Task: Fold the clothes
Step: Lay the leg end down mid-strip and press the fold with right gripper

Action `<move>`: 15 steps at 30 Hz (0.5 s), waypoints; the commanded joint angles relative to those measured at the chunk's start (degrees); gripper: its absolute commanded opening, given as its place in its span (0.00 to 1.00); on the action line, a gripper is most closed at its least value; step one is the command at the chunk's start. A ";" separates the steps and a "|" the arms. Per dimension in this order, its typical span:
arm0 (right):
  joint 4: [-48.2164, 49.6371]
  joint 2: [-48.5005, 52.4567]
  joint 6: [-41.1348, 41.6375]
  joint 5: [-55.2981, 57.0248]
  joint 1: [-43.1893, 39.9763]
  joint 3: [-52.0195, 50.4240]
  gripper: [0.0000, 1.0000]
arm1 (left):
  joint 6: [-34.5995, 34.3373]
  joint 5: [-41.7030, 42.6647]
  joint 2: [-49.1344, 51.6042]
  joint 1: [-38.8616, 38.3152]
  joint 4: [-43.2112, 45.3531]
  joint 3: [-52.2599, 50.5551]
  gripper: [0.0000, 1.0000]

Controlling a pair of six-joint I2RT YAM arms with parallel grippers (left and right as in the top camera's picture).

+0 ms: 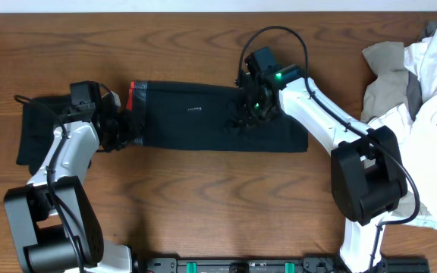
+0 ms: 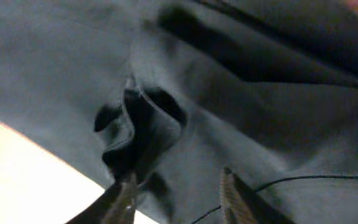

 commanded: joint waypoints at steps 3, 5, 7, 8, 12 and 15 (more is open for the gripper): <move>1.16 0.98 1.11 2.71 1.55 -0.20 0.36 | 0.98 -0.63 -0.61 -0.24 -0.24 0.74 0.39; 1.33 1.49 1.11 2.71 2.19 -0.31 0.34 | 0.98 -0.63 -0.61 -0.24 -0.22 0.74 0.39; 1.49 2.23 1.11 2.69 3.06 -0.31 0.34 | 0.98 -0.63 -0.61 -0.24 -0.22 0.74 0.39; 1.66 2.80 1.14 2.67 3.50 -0.31 0.34 | 0.98 -0.63 -0.61 -0.24 -0.22 0.74 0.39; 2.75 4.52 1.11 0.70 5.01 -0.31 0.33 | 0.98 -0.63 -0.61 -0.24 -0.22 0.74 0.39; 4.98 4.98 -0.74 -3.34 6.01 -0.31 0.33 | 0.98 -0.63 -0.61 -0.24 -0.22 0.74 0.39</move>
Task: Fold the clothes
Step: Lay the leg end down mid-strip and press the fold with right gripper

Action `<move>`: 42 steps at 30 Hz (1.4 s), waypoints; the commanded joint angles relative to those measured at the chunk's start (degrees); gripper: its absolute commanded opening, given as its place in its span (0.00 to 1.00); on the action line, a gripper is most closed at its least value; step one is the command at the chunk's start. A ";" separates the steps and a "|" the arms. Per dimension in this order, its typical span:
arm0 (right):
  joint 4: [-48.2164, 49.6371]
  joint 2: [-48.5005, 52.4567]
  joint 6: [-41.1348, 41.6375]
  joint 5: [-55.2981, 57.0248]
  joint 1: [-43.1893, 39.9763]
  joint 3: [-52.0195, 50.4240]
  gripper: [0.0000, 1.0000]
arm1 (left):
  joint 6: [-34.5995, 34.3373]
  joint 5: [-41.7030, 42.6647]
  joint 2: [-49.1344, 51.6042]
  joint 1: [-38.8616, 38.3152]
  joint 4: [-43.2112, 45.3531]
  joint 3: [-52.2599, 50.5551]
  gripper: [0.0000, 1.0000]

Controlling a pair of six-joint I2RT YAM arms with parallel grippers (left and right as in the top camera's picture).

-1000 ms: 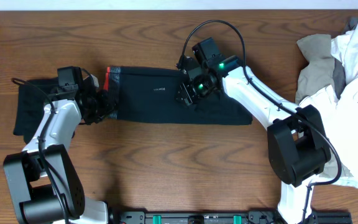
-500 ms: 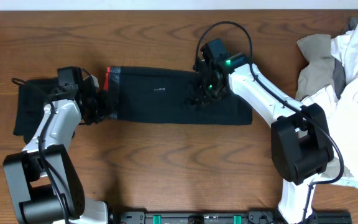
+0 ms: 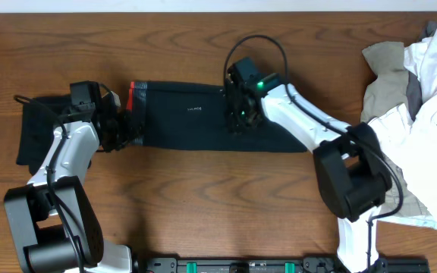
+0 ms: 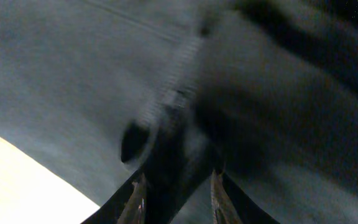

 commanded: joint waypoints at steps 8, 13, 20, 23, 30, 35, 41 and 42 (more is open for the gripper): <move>6.75 0.35 -3.50 -10.19 2.01 -0.15 0.41 | 0.98 -0.50 -0.61 -0.24 -0.46 0.74 0.39; 5.57 -0.42 -6.38 -12.50 1.40 -0.15 0.44 | 0.98 -0.50 -0.61 -0.24 -0.44 0.74 0.39; 3.34 -8.17 -4.20 -0.83 0.33 -0.15 0.45 | 0.98 -0.52 -0.61 -0.20 0.55 0.74 0.56; 1.40 -13.68 -3.15 4.61 -0.59 -0.15 0.49 | 1.03 -2.38 -0.61 -0.20 2.97 0.74 0.68; -4.74 -19.67 -3.15 5.66 -3.50 -0.15 0.51 | 3.74 -4.15 -0.42 -0.11 8.24 0.74 0.82; -8.11 -19.08 -3.13 5.64 -4.92 -0.17 0.50 | 3.74 -9.46 0.04 -0.07 8.72 0.74 0.82; -8.24 -18.97 -2.67 5.64 -4.74 -0.17 0.51 | 3.78 -9.53 1.66 -0.07 12.92 0.74 0.82; -8.37 -18.97 -2.45 5.66 -4.74 -0.17 0.50 | 3.78 -9.55 2.29 -0.07 13.40 0.74 0.82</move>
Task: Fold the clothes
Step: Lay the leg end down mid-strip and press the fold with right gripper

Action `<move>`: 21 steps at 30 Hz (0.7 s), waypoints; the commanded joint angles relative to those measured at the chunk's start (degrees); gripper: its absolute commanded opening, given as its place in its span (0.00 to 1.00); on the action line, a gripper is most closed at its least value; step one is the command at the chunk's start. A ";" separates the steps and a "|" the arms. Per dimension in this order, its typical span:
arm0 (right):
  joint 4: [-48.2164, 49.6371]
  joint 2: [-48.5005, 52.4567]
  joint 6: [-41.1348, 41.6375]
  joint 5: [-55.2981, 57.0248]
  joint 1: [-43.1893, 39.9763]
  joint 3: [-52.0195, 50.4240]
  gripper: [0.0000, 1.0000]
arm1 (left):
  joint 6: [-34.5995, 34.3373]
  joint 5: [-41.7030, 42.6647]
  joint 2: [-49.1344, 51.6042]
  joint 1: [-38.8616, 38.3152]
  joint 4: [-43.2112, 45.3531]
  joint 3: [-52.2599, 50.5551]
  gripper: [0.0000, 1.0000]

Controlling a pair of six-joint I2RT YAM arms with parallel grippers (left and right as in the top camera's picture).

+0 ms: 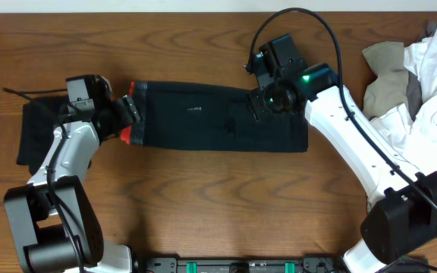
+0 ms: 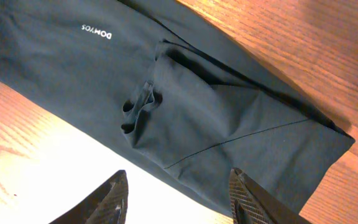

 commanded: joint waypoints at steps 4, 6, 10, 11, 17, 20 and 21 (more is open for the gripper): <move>-0.68 0.35 1.40 0.55 0.02 -0.02 0.50 | 0.94 -1.51 5.66 0.11 2.27 0.72 0.82; -0.72 0.35 1.40 0.57 0.02 -0.02 0.50 | 0.92 -1.51 7.76 0.52 2.89 0.72 0.82; -0.72 0.35 1.40 0.57 0.02 -0.02 0.51 | 0.92 0.02 11.45 1.49 2.99 0.72 0.82; -0.70 0.35 1.40 0.57 0.02 -0.02 0.50 | 0.92 2.23 12.26 1.62 3.02 0.72 0.82; -0.70 0.35 1.42 0.57 0.00 -0.02 0.50 | 0.92 15.15 14.05 1.27 2.51 0.72 0.75; -0.70 0.35 1.42 0.57 0.00 -0.02 0.50 | 0.90 16.41 14.03 1.29 1.75 0.72 0.71; -0.72 0.35 1.42 0.57 0.00 -0.02 0.50 | 0.90 16.41 14.03 1.29 1.60 0.72 0.70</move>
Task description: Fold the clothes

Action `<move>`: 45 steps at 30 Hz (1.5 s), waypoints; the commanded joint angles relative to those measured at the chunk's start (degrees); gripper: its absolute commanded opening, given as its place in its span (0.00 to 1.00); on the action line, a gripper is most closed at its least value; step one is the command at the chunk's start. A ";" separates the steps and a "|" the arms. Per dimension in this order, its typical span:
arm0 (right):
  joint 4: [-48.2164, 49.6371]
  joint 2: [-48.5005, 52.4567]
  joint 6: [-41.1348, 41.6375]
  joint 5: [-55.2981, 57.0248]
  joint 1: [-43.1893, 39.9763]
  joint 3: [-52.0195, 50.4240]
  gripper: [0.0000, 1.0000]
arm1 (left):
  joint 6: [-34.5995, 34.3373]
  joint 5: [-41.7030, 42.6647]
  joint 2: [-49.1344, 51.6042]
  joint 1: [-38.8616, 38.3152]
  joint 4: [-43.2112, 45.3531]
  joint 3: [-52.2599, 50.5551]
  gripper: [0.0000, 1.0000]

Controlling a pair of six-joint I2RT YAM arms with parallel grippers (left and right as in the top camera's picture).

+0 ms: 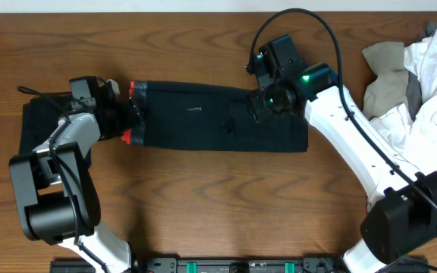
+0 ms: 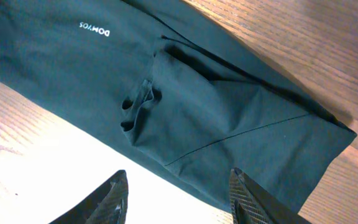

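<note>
A dark folded garment (image 1: 203,117) with a red waistband (image 1: 131,89) lies lengthwise across the table's middle. In the right wrist view the garment (image 2: 229,118) shows a white logo (image 2: 95,28) and a small bunched wrinkle (image 2: 138,106) near its middle. My right gripper (image 1: 260,106) hovers above the garment's right half, and from its own camera the right gripper (image 2: 179,199) is open with nothing between the fingers. My left gripper (image 1: 124,117) sits at the waistband end. Its jaws are hidden by the wrist.
A second dark cloth (image 1: 33,133) lies at the far left under the left arm. A pile of white, beige and grey clothes (image 1: 423,91) fills the right edge. Bare wooden table (image 1: 218,205) runs along the front.
My left arm has swung its forearm closer in, with the gripper still at the red waistband end. The right gripper and the garment have hardly moved.
My right gripper was low on the garment's middle, fingers beside a bunched fold. It then stood further left with fingers narrowed around the fold. Later it was raised and open over the right half, the small wrinkle remaining. The left gripper stayed at the waistband end throughout.
</note>
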 commanded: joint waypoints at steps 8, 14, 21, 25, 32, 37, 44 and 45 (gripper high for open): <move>-0.22 0.35 0.76 0.35 0.02 -0.02 0.50 | -0.15 4.13 2.89 -0.24 -1.77 -1.31 0.55; -0.37 0.35 0.76 0.33 0.02 -0.02 0.50 | -0.15 3.93 2.89 0.22 -1.77 -1.31 0.50; -0.37 0.35 0.79 0.33 0.02 -0.02 0.50 | -0.15 3.96 2.89 0.24 -2.75 -1.31 0.45; -0.92 0.35 -0.09 -0.66 0.35 -0.02 0.52 | -0.15 3.96 2.89 0.24 -4.55 -1.31 0.45; 2.49 2.97 -3.32 -4.44 3.74 -0.02 0.33 | -0.15 3.96 2.89 0.24 -4.57 -1.31 0.46; 9.46 10.27 -2.01 -4.94 6.58 -0.02 0.26 | -0.15 3.98 2.89 0.24 -4.61 -1.31 0.46; 20.52 19.26 -2.25 -8.98 9.70 -0.02 0.24 | -0.17 3.98 2.89 0.24 -4.66 -1.31 0.59; 21.92 20.22 -2.23 -9.07 10.12 -0.02 0.24 | -0.17 3.98 2.89 0.24 -4.66 -1.31 0.67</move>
